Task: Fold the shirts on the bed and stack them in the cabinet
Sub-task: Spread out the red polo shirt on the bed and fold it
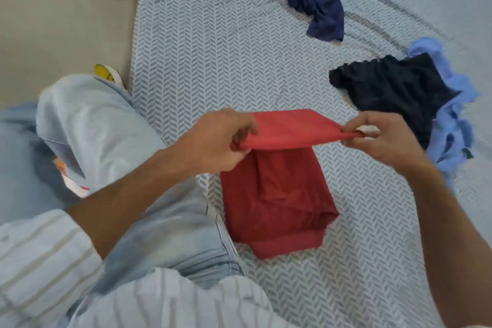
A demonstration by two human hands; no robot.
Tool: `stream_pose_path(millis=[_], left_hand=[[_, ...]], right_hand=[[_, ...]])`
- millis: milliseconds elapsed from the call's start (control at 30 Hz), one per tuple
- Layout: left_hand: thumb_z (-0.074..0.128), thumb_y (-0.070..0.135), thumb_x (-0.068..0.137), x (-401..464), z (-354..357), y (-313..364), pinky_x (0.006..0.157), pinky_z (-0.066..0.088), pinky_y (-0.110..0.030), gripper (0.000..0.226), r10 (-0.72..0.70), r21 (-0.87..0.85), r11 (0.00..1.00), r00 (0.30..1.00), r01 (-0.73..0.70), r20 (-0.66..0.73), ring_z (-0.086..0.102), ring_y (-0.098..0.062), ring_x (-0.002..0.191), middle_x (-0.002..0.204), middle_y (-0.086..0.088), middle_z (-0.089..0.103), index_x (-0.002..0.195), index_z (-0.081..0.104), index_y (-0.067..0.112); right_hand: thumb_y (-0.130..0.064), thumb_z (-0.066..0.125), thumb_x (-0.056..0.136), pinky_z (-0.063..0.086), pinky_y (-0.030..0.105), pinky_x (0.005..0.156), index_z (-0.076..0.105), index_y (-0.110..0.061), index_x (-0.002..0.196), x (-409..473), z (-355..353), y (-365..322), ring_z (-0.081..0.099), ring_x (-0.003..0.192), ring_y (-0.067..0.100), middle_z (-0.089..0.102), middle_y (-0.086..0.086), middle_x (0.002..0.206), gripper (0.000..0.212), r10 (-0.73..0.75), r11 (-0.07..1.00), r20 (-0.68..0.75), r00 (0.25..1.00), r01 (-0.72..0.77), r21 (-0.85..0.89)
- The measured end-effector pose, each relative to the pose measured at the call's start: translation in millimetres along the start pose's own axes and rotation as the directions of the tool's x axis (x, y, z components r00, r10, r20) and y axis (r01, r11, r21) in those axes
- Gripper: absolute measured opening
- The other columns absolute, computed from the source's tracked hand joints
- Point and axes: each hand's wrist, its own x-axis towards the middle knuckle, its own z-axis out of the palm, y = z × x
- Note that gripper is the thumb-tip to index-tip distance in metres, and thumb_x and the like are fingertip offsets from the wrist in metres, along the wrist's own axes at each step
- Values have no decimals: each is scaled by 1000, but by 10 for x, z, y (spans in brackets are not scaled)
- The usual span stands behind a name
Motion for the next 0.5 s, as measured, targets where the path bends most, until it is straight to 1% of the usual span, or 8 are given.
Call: stream_pose_path(millis=[67, 133, 267, 333, 400, 433, 467, 500], left_hand=[[73, 10, 66, -152, 120, 40, 68, 44, -23, 18, 107, 94, 988, 986, -120, 126, 61, -17, 75, 75, 8, 63, 82, 67, 17], [73, 9, 67, -295, 268, 98, 67, 43, -23, 21, 117, 132, 978, 946, -163, 303, 55, -13, 77, 75, 13, 56, 78, 60, 21], [62, 17, 77, -439, 524, 168, 69, 49, -36, 19, 138, 210, 937, 848, -280, 512, 47, -10, 82, 78, 12, 53, 78, 45, 25], [60, 18, 77, -455, 612, 157, 69, 50, -40, 23, 125, 247, 909, 784, -336, 608, 47, -13, 80, 76, 12, 48, 78, 38, 27], [59, 18, 75, -478, 699, 126, 66, 51, -40, 24, 98, 273, 887, 728, -374, 678, 52, -19, 78, 75, 9, 51, 77, 36, 26], [60, 18, 74, -491, 729, 129, 64, 52, -39, 24, 54, 298, 878, 695, -375, 717, 56, -22, 79, 77, 5, 55, 78, 37, 25], [61, 18, 75, -496, 745, 146, 63, 51, -37, 22, -9, 327, 873, 658, -362, 753, 59, -24, 80, 79, 3, 57, 79, 40, 24], [62, 17, 76, -498, 768, 149, 62, 49, -34, 19, -82, 353, 873, 614, -335, 785, 60, -24, 80, 79, 2, 56, 80, 44, 24]], right_hand=[[-1, 86, 70, 52, 34, 87, 71, -27, 76, -266, 111, 227, 69, 84, 7, 74, -14, 85, 31, -12, 999, 0, 1000, 12, -41], [-2, 87, 68, 52, 40, 91, 70, -30, 75, -537, 240, 412, 68, 89, 9, 72, -15, 90, 33, -56, 994, -20, 998, 54, -96], [0, 89, 64, 49, 36, 87, 67, -33, 76, -858, 451, 690, 64, 91, 11, 67, -15, 91, 41, -79, 990, -22, 997, 76, -119], [-1, 87, 62, 46, 30, 87, 67, -34, 73, -932, 526, 779, 63, 89, 9, 67, -14, 91, 40, -106, 983, 0, 994, 105, -151], [-14, 80, 61, 44, 22, 88, 65, -39, 70, -955, 588, 807, 63, 87, 6, 66, -14, 87, 30, -128, 980, 18, 992, 129, -149], [-18, 74, 59, 44, 19, 86, 64, -39, 71, -952, 621, 836, 62, 85, 4, 66, -14, 82, 26, -136, 979, 38, 990, 141, -149], [-17, 71, 57, 47, 21, 83, 64, -38, 71, -940, 654, 882, 62, 82, 3, 64, -15, 78, 25, -149, 975, 68, 986, 158, -156], [-15, 70, 56, 50, 26, 79, 65, -36, 70, -920, 699, 950, 61, 77, 2, 63, -16, 77, 26, -154, 968, 117, 981, 174, -181]])
